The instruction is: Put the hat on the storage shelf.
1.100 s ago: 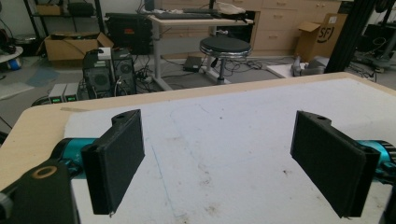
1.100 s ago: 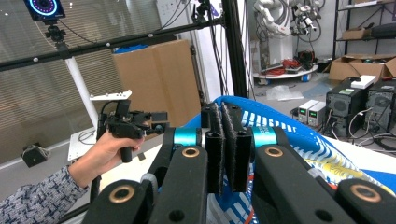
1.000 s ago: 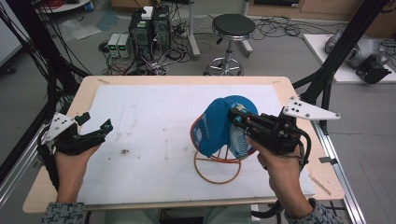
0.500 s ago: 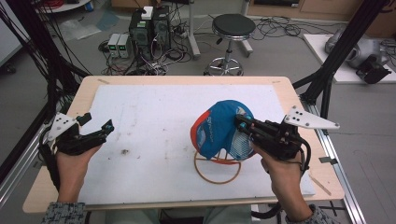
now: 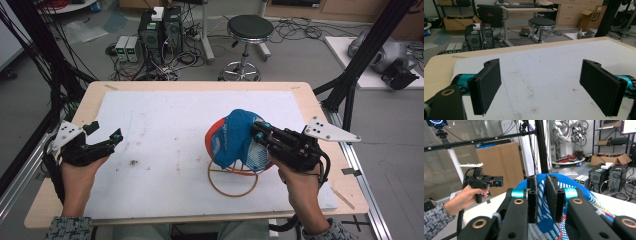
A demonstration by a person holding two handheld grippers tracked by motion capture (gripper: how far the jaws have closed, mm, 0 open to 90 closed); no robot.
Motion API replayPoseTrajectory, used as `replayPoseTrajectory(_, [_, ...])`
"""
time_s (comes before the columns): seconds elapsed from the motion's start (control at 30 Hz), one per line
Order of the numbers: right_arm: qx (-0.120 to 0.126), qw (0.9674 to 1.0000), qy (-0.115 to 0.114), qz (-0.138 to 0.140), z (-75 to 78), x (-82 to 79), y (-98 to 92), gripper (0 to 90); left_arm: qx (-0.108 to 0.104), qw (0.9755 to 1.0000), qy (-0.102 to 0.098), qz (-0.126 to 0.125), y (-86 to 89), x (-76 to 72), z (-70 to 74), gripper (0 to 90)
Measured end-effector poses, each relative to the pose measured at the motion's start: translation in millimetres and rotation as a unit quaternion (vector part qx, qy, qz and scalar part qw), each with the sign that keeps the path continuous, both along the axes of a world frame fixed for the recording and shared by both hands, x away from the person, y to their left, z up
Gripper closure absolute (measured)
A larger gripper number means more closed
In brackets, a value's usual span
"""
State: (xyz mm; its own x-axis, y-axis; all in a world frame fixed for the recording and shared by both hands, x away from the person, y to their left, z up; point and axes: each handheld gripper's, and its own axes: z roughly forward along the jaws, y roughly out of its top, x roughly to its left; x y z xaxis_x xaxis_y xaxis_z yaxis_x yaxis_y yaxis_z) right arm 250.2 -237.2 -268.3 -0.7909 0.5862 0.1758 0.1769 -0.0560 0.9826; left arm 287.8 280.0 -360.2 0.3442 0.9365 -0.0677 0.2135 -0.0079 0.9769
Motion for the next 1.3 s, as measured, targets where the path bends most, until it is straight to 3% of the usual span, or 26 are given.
replayPoseTrajectory(0.27, [0.008,0.9999,-0.008,-0.001,0.1,1.1,-2.8,68.2,-0.002,1.0000,0.000,0.000,0.4,-0.1,0.2,17.6])
replayPoseTrajectory(0.6, [0.039,0.9987,-0.026,-0.021,2.9,4.2,-15.3,53.1,-0.003,1.0000,0.000,0.001,2.1,-0.1,0.2,17.6])
replayPoseTrajectory(0.93, [0.035,0.9954,-0.045,-0.077,4.1,16.8,-35.5,45.2,-0.002,1.0000,-0.001,0.004,3.3,-0.1,-0.2,17.6])
replayPoseTrajectory(1.07, [0.028,0.9922,-0.046,-0.112,1.4,23.8,-45.0,40.2,-0.001,1.0000,0.000,0.006,3.8,-0.2,-0.4,17.6])
replayPoseTrajectory(1.17, [0.038,0.9905,-0.035,-0.127,-1.2,28.6,-51.0,34.1,-0.001,1.0000,0.000,0.006,4.1,-0.2,-0.6,17.6])
replayPoseTrajectory(1.3, [0.037,0.9862,-0.037,-0.157,-4.0,33.2,-57.6,28.9,0.000,1.0000,0.000,0.006,3.9,-0.2,-0.6,17.6])
